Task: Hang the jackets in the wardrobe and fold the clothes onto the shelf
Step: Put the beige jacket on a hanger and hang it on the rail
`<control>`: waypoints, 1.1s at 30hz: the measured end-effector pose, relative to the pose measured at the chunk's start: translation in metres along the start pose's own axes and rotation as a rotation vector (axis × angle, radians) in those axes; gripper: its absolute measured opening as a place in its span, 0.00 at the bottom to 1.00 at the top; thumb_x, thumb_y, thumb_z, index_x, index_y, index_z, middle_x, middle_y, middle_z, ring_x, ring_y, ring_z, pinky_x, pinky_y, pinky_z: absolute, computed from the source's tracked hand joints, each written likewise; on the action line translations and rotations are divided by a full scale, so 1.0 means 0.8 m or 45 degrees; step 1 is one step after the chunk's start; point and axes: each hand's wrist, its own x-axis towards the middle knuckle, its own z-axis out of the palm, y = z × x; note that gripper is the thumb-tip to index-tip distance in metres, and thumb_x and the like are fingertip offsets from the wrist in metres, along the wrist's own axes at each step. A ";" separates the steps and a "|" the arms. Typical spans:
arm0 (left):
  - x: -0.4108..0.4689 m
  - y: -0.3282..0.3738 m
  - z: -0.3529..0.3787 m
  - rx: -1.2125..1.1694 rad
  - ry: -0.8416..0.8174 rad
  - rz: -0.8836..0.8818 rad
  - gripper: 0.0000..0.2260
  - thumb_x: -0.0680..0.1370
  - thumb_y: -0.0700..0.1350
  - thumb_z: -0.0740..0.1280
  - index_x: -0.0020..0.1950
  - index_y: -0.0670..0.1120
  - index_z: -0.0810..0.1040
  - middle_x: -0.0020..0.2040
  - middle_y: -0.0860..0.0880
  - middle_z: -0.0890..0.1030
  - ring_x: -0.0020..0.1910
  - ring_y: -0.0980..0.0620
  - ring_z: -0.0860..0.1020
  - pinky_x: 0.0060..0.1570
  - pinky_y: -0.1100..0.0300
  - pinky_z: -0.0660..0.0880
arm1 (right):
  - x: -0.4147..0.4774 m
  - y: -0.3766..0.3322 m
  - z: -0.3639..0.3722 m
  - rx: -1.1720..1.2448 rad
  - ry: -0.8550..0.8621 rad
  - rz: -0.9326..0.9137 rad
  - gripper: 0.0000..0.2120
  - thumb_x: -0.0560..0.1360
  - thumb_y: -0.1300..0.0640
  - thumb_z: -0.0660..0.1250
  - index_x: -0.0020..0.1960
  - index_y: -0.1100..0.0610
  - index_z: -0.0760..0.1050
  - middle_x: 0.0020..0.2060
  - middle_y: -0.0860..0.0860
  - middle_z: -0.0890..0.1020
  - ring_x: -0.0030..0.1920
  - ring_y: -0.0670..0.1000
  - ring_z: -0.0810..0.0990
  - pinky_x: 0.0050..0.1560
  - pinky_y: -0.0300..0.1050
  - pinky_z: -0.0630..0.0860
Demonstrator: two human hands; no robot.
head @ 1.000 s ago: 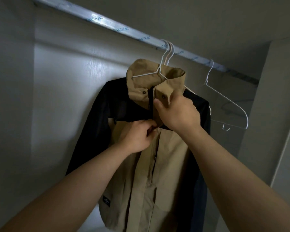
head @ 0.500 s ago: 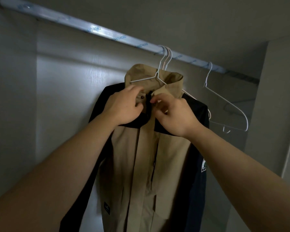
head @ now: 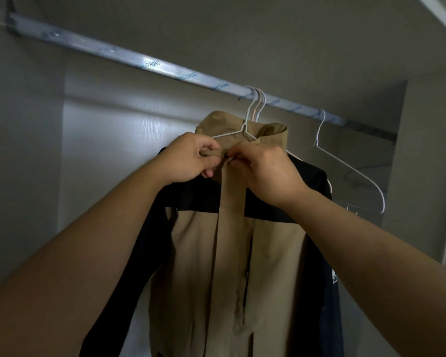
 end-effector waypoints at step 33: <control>-0.008 -0.011 0.027 0.121 0.101 0.169 0.02 0.77 0.48 0.72 0.47 0.55 0.82 0.34 0.66 0.79 0.33 0.66 0.77 0.34 0.74 0.71 | 0.012 0.022 0.010 0.061 -0.180 0.129 0.09 0.81 0.55 0.64 0.56 0.55 0.80 0.46 0.47 0.79 0.44 0.44 0.76 0.45 0.39 0.71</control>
